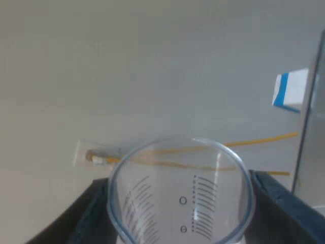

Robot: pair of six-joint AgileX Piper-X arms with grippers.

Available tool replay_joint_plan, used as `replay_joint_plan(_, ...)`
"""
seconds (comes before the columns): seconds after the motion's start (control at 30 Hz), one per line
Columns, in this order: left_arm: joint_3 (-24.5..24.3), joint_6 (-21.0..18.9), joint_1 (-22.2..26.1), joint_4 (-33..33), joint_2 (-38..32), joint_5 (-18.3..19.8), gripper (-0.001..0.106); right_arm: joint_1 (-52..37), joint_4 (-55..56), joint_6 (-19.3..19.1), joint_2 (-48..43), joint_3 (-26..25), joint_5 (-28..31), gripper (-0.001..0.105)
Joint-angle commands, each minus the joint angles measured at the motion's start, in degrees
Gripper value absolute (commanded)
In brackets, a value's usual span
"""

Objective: Pour the beans into the coffee machine

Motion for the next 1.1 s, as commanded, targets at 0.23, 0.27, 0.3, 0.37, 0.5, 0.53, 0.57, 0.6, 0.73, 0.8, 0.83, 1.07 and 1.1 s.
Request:
replay_joint_plan(0.23,-0.5,16.1,-0.5,-1.0,0.5,-2.6,0.013,-0.3,-0.8,0.6,-0.2,-0.7,-0.5,0.074)
replay_joint_plan(0.27,-0.5,16.8,-0.5,-1.0,0.5,-2.6,0.013,-0.3,-0.8,0.6,-0.2,-0.7,-0.5,0.074)
replay_joint_plan(0.3,-0.5,18.6,-0.5,-1.0,0.5,-2.6,0.013,-0.3,-0.8,0.6,-0.2,-0.7,-0.5,0.074)
replay_joint_plan(0.37,-0.5,22.2,-0.5,-1.0,0.5,-2.6,0.013,-0.3,-0.8,0.6,-0.2,-0.7,-0.5,0.074)
replay_joint_plan(0.5,-0.5,28.5,-0.5,-1.0,0.5,-2.6,0.013,-0.3,-0.8,0.6,-0.2,-0.7,-0.5,0.074)
replay_joint_plan(0.53,-0.5,32.7,-0.5,-1.0,0.5,-2.6,0.013,-0.3,-0.8,0.6,-0.2,-0.7,-0.4,0.074)
replay_joint_plan(0.57,-0.5,33.8,-0.5,-1.0,0.5,-2.6,0.013,-0.3,-0.6,0.6,-0.2,-0.7,-0.3,0.074)
replay_joint_plan(0.6,-0.5,35.4,-0.5,-1.0,0.5,-2.6,0.013,-0.3,-0.6,0.6,-0.2,-0.7,-0.3,0.074)
replay_joint_plan(0.73,-0.5,38.6,-0.5,-1.0,0.5,-2.6,0.013,-0.3,-0.6,1.9,-0.2,-0.7,-0.2,0.074)
replay_joint_plan(0.8,-0.5,41.5,-0.5,-1.0,0.5,-1.9,0.013,-0.3,-0.6,2.0,-0.2,-0.7,-0.2,0.074)
replay_joint_plan(0.83,-0.5,42.3,-0.5,-1.0,0.5,-0.9,0.013,-0.3,-0.6,2.0,-0.2,-0.7,-0.2,0.074)
replay_joint_plan(1.07,-0.5,47.0,-0.5,-1.0,0.5,1.4,0.013,-0.3,-0.6,2.0,-0.2,-0.7,-0.2,0.074)
replay_joint_plan(1.1,-0.5,47.9,-0.5,-1.0,0.5,1.8,0.013,-0.3,-0.6,2.0,-0.2,-0.7,-0.2,0.074)
